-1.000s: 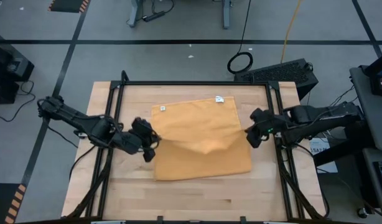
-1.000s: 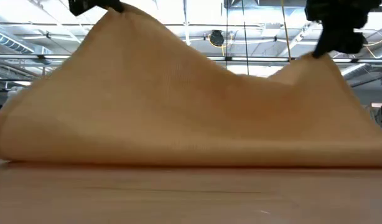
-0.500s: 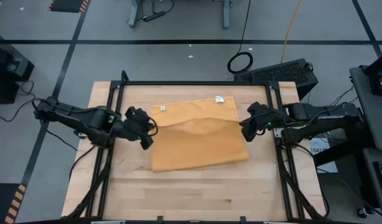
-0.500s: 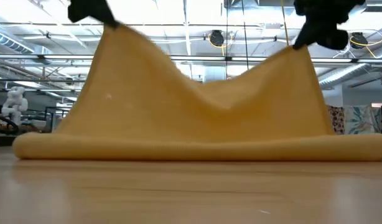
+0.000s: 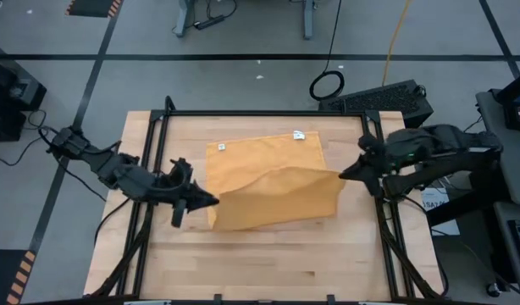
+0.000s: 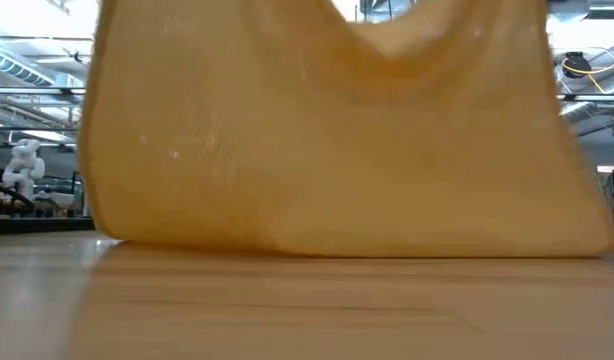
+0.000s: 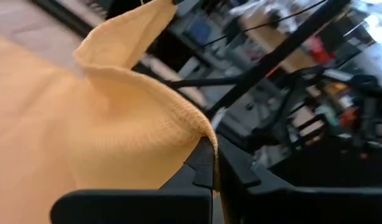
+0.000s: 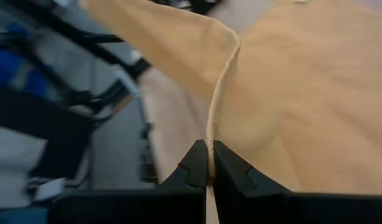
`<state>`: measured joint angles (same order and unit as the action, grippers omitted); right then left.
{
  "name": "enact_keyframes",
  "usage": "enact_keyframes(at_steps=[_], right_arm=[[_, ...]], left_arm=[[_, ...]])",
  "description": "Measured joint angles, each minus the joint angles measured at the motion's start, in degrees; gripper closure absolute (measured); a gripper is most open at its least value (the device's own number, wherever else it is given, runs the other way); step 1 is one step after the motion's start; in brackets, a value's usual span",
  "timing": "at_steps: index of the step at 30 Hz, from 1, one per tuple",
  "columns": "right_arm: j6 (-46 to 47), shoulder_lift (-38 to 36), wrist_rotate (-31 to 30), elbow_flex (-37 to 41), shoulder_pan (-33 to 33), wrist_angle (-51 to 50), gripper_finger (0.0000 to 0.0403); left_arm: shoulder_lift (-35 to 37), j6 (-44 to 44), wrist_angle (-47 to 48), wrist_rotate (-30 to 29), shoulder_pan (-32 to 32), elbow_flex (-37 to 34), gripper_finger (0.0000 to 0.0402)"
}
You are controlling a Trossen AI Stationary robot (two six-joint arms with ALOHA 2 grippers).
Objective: Roll towel
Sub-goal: Roll the yellow towel
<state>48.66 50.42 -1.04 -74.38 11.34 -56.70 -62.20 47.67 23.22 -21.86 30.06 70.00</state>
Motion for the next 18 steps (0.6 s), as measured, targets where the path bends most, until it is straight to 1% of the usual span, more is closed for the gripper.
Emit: enact_keyframes(at_steps=[3,11,18], right_arm=[[3.13,0.01,0.0,-2.56,4.29,-0.07,0.0403],[13.66,1.24,-0.28,-3.85,18.84,2.51,0.0402],[22.17,6.27,-0.37,-3.85,31.03,8.85,0.0402]], left_arm=[[-2.98,-0.01,-0.65,-3.9,3.71,2.92,0.0397],[-13.9,0.13,-0.45,-9.16,11.57,11.6,0.0398],[-19.94,7.48,-0.44,-11.85,17.29,15.9,0.0399]])
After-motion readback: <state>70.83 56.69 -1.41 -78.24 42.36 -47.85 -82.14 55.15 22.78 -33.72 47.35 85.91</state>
